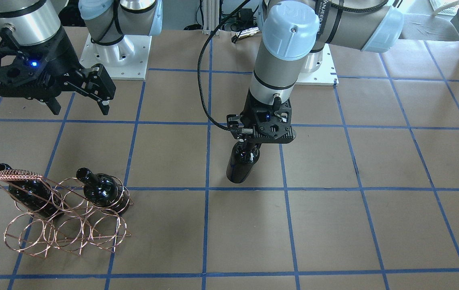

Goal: Place wine into wine basket
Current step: 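Carry the bottle with the left gripper toward the table center, then lower the bottle upright onto the table and open the left gripper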

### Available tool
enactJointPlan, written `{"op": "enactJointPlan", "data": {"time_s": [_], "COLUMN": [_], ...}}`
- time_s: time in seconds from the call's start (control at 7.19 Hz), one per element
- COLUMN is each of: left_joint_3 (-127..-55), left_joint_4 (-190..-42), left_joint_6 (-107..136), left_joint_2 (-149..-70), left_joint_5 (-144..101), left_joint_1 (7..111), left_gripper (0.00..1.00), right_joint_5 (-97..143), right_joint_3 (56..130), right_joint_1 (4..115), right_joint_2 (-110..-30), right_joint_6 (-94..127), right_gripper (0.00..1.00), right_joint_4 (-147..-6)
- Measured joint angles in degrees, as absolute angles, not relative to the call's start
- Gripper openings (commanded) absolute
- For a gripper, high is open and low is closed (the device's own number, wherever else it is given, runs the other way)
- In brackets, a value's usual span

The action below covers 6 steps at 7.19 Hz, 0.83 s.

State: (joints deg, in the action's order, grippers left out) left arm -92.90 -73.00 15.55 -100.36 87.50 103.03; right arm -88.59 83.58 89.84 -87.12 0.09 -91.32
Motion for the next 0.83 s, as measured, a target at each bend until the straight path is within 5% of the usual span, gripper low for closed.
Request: {"op": "enactJointPlan", "data": {"time_s": [0.83], "left_joint_3": [-94.31], "left_joint_4": [-73.1], "left_joint_6": [13.58], "left_joint_2": [-100.55], "left_joint_5": [88.89], "left_joint_1": [103.01], "left_gripper": [0.0], "right_joint_5": [-88.73], "right_joint_3": [83.58], "right_joint_1": [89.83], "right_joint_2": [-87.12], "right_joint_6": [-0.02], "right_gripper": [1.0], "right_joint_4": [-91.08]}}
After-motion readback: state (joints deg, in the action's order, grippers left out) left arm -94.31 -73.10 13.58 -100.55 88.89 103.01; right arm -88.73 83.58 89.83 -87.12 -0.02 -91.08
